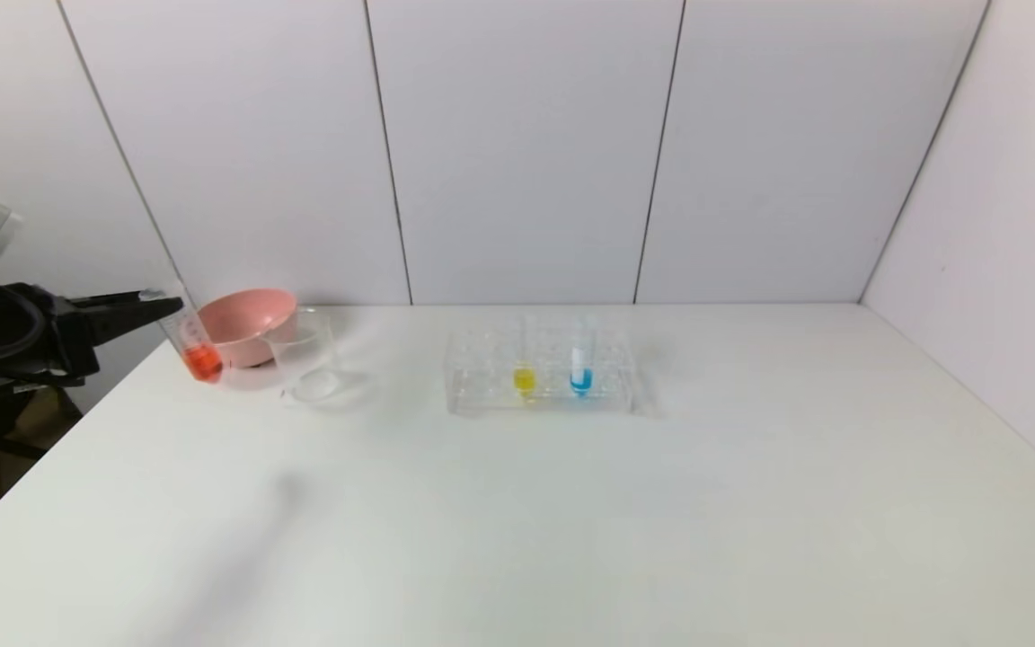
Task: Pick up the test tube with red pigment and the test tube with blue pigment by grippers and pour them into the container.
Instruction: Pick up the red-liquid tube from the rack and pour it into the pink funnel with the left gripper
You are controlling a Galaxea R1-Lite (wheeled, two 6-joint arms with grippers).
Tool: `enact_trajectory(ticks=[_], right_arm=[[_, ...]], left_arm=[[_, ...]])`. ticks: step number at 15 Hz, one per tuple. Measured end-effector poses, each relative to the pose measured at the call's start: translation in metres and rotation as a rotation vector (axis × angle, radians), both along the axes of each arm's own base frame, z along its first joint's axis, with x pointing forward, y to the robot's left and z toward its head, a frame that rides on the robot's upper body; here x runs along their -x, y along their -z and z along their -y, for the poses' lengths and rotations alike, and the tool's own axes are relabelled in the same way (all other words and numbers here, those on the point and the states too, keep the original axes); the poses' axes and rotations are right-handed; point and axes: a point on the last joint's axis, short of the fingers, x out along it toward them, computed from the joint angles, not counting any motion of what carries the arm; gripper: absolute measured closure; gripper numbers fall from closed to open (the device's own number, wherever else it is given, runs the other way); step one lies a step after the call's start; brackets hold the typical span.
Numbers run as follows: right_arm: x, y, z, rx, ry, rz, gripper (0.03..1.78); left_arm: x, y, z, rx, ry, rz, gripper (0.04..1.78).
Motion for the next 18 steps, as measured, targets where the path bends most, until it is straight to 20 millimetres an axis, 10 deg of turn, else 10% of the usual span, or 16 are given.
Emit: enact_trajectory(ticks=[6,18], right_arm=[[0.000,0.000,0.000,0.000,0.000,0.000,0.04],[0.000,0.000,0.000,0.000,0.000,0.000,0.04]], left_arm=[[-0.031,0.008,-0.025,-0.066,-0.007,0.026,1.43],[-0.111,-0.055,0.008,-0.210,0.024,-0.198,1.43]])
